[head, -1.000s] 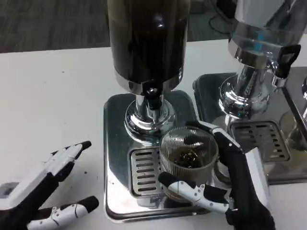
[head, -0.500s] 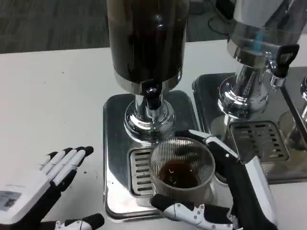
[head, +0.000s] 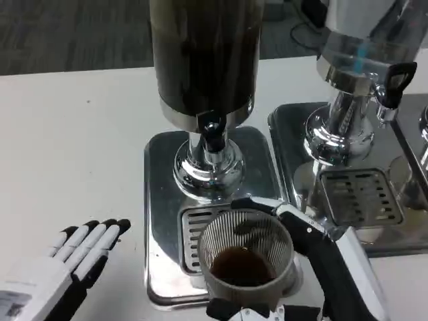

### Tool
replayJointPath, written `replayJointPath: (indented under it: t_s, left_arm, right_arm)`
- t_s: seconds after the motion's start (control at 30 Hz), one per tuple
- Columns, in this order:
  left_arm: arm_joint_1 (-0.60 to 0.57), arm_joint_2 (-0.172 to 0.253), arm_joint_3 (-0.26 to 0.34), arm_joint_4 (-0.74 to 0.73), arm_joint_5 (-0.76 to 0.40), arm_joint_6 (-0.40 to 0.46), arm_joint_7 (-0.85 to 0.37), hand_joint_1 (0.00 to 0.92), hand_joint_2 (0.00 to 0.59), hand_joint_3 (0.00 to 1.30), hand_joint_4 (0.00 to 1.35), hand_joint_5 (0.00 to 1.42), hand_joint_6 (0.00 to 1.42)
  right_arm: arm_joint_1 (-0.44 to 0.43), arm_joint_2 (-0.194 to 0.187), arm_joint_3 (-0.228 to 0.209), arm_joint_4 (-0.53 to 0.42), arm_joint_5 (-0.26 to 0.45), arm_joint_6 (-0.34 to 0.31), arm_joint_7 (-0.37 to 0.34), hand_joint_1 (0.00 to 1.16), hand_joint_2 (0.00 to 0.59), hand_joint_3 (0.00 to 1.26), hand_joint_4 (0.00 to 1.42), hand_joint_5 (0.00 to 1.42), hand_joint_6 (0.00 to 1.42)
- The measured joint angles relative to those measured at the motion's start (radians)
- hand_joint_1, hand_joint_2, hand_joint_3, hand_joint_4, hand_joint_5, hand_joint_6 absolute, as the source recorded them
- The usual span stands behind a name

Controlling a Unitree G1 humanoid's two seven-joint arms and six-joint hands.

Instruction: Grasp the cup under the faucet to collect the drink, then remove the cup.

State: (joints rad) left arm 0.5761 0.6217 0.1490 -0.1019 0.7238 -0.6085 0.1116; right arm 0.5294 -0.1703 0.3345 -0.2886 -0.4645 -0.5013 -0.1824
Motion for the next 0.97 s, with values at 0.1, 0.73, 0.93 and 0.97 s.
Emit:
replayJointPath:
  t_s: [0.1, 0.73, 0.93, 0.97]
  left_arm:
    - [0.006, -0.01, -0.002, -0.009, 0.019, 0.018, 0.003, 0.0, 0.091, 0.0, 0.0, 0.0, 0.0]
    - [0.006, -0.058, -0.017, -0.043, 0.027, 0.073, 0.02, 0.0, 0.089, 0.0, 0.0, 0.0, 0.0]
    - [0.006, -0.063, -0.029, -0.043, 0.027, 0.074, 0.021, 0.0, 0.089, 0.0, 0.0, 0.0, 0.0]
    - [0.006, -0.063, -0.03, -0.043, 0.027, 0.074, 0.021, 0.0, 0.088, 0.0, 0.0, 0.0, 0.0]
  right_arm:
    - [0.003, 0.003, -0.003, 0.0, 0.003, -0.003, 0.0, 0.93, 0.168, 0.43, 0.65, 0.91, 1.36]
    - [-0.004, 0.004, -0.018, 0.0, 0.019, -0.008, 0.005, 0.93, 0.17, 0.43, 0.66, 0.92, 1.36]
    - [0.002, 0.004, -0.021, 0.0, 0.019, -0.008, 0.005, 0.93, 0.17, 0.43, 0.66, 0.92, 1.36]
    - [0.002, 0.005, -0.023, 0.0, 0.019, -0.008, 0.005, 0.93, 0.17, 0.43, 0.66, 0.92, 1.36]
